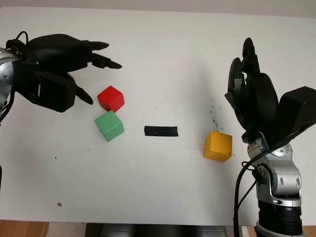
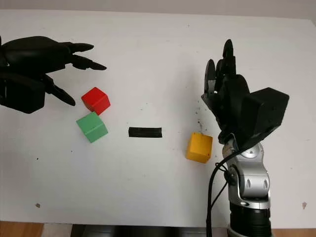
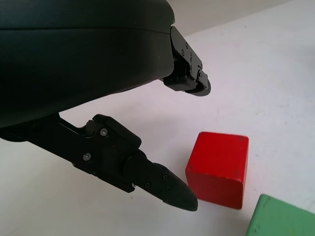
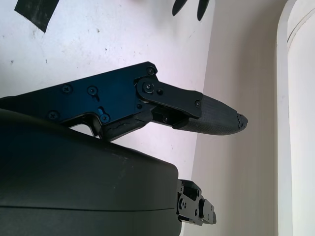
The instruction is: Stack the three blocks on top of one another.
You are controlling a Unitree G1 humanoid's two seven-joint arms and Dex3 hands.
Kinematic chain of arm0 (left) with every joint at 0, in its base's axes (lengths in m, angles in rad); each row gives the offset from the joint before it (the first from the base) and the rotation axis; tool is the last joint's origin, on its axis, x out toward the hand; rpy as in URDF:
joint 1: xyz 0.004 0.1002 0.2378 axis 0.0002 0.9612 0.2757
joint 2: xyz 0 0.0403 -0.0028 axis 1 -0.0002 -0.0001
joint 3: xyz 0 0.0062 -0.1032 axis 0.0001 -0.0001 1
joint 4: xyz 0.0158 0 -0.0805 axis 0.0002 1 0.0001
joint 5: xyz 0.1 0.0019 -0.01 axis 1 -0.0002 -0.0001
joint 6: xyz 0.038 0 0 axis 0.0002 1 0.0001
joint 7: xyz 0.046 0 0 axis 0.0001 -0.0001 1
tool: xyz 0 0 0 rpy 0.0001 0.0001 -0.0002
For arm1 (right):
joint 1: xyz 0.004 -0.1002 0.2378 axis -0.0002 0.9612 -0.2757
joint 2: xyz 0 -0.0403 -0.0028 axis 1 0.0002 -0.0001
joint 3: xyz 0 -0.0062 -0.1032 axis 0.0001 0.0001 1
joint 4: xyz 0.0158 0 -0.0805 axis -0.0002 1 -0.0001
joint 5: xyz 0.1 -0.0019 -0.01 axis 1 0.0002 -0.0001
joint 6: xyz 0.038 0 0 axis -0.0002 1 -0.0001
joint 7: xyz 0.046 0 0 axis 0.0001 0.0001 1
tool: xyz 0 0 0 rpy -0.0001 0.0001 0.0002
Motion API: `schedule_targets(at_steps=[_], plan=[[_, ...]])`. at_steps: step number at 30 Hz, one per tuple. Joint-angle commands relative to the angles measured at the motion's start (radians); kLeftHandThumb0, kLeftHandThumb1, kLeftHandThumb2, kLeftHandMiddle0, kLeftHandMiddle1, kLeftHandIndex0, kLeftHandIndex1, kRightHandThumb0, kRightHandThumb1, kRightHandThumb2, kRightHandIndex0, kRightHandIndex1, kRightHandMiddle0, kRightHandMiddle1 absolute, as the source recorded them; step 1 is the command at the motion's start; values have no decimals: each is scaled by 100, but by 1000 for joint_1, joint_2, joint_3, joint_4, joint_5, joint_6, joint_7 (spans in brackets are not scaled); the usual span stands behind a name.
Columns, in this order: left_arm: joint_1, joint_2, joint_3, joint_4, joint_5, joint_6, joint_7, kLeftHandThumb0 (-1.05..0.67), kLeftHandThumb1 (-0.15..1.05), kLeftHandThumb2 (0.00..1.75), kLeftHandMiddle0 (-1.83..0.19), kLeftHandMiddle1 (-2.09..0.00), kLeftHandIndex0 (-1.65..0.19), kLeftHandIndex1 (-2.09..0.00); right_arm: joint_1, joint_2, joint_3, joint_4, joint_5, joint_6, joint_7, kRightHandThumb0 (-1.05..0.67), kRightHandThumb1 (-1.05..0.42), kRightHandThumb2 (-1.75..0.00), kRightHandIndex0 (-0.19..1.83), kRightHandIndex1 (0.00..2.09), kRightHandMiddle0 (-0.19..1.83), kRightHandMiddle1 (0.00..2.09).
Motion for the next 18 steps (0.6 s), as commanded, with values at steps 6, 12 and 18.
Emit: schedule_targets(at_steps=[6,12,18], plan=[[4,-13,-30,31,94,-40,204,-54,83,6,-1,-6,-35,-6,12,-9,-3,-25,-2,0,5,-71,-105,-69,-19,0,-19,0],[5,-28,-45,70,101,-65,263,-53,83,6,-2,-6,-40,-8,16,-7,-8,-28,-1,3,4,-71,-105,-69,-19,0,-19,0],[14,-33,-50,69,100,-76,269,-54,84,6,-3,-6,-44,-9,16,-10,-7,-31,-5,6,5,-71,-105,-69,-19,0,-19,0]])
